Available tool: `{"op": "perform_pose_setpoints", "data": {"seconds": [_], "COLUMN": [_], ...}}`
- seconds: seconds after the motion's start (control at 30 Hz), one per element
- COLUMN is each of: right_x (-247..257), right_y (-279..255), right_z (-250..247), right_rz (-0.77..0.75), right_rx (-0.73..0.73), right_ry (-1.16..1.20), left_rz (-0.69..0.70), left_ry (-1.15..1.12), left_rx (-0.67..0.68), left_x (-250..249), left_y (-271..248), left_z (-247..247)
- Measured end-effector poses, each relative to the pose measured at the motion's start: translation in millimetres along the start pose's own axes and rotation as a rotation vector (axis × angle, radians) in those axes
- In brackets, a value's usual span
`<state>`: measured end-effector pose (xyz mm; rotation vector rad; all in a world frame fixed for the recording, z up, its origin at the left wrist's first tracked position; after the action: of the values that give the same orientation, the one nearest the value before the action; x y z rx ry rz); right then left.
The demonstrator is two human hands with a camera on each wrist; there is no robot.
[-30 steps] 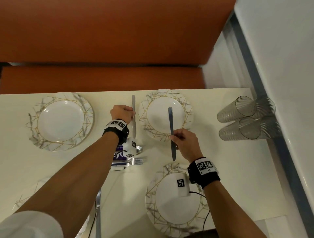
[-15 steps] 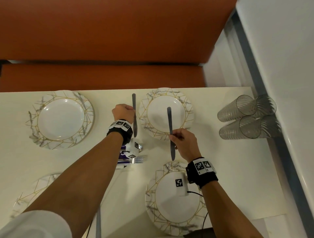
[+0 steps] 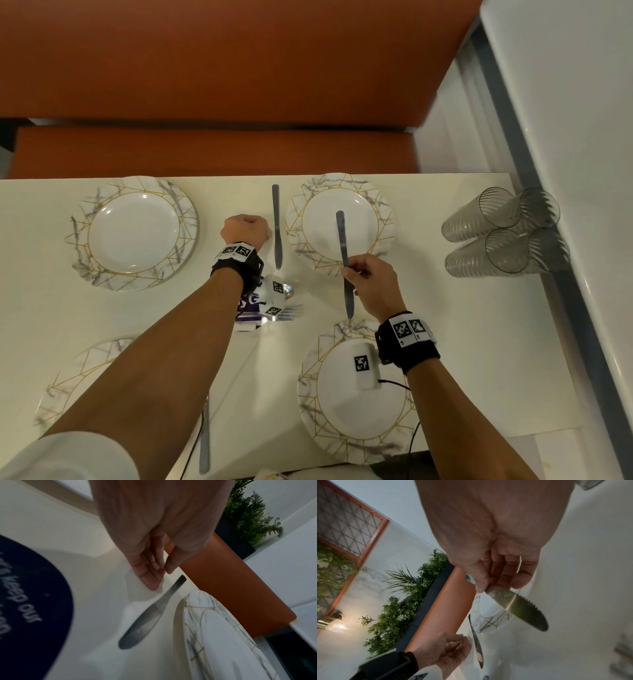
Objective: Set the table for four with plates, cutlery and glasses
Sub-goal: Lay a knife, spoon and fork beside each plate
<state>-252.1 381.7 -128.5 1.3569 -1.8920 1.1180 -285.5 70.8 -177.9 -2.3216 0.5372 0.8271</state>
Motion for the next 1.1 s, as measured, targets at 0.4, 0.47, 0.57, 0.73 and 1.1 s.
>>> {"op": "perform_pose_setpoints", "data": {"seconds": [0.4, 0.47, 0.57, 0.73, 1.1], "right_x": [74.6, 87.9, 106.9, 131.7, 175.2], "right_y": [-42.6, -59.9, -87.9, -137.6, -195.9], "right_z": [87.7, 114.1, 156.5, 226.9, 336.0], "right_rz": [-0.176, -0.216, -0.231, -0.148, -0.113], "right_rx": [0.002, 0.004, 0.021, 0.055, 0.182], "right_ry": [0.059, 0.074, 0.079, 0.132, 0.069], "left_rz": [0.256, 0.230, 0.160, 0.114, 0.053], "left_ry": [-0.129, -0.217, -0.353, -0.434, -0.472], "left_rx": [0.282, 0.306, 0.336, 0.307, 0.089], "left_x": [32.1, 36.9, 51.3, 87.4, 131.0], "left_y": [-49.6, -55.5, -54.5, -22.0, 110.0], "left_z": [-70.5, -89.7, -121.2, -187.9, -323.5]}}
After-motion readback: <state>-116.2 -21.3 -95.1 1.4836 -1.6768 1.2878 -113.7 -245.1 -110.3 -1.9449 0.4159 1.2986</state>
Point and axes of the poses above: each hand's wrist, its own y-axis towards the middle knuckle, its own z-axis out of the palm, x = y × z, the point moved 8 cm from there along y, towards the middle knuckle, and after that the axes turned 12 degrees about -x, right-handed, at the moved point
